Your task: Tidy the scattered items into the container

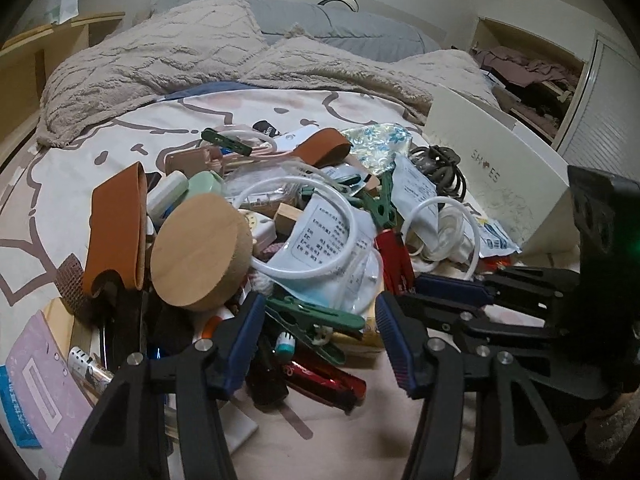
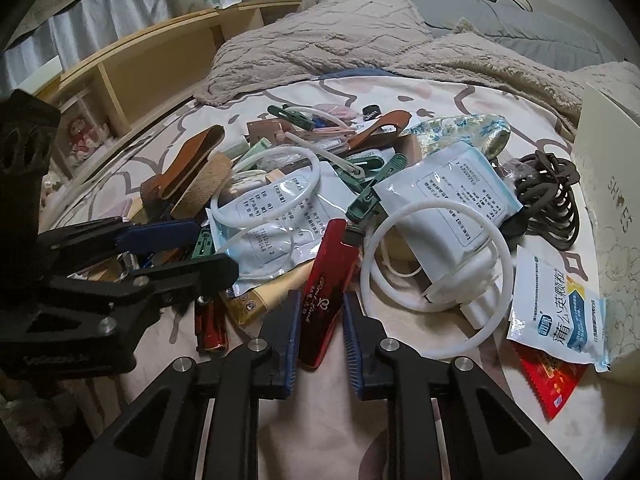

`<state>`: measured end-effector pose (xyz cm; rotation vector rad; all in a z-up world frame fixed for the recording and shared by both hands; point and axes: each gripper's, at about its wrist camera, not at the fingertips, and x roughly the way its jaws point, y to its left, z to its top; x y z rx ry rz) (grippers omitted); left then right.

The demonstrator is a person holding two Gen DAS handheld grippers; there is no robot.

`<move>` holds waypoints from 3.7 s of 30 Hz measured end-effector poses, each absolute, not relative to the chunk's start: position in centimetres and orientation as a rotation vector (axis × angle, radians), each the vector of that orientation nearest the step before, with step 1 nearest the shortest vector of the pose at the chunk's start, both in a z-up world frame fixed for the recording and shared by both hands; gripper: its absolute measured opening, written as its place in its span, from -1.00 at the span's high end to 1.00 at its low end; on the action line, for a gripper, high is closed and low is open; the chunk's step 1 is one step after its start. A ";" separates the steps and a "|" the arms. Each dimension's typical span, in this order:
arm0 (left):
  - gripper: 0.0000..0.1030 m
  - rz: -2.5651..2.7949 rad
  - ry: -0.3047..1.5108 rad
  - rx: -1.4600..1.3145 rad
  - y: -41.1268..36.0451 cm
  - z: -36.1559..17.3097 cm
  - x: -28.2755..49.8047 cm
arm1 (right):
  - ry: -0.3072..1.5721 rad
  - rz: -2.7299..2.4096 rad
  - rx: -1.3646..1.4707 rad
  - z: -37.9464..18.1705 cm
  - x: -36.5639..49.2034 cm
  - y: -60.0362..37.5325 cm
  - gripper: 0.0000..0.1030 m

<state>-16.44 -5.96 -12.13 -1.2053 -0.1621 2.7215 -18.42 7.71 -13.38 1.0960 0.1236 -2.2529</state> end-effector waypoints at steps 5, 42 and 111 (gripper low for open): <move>-0.12 2.714 -0.161 -1.198 -6.0 -12.3 -16.6 | 0.113 -2.257 1.096 -13.0 -18.1 8.2 0.75; 0.33 2.544 -0.127 -1.195 -2.5 -12.9 -9.5 | -0.350 -2.077 1.268 -15.5 -19.3 10.8 0.78; -0.63 2.684 -0.226 -1.404 -6.3 -13.8 -9.7 | -0.181 -2.065 1.224 -14.9 -13.2 12.3 0.55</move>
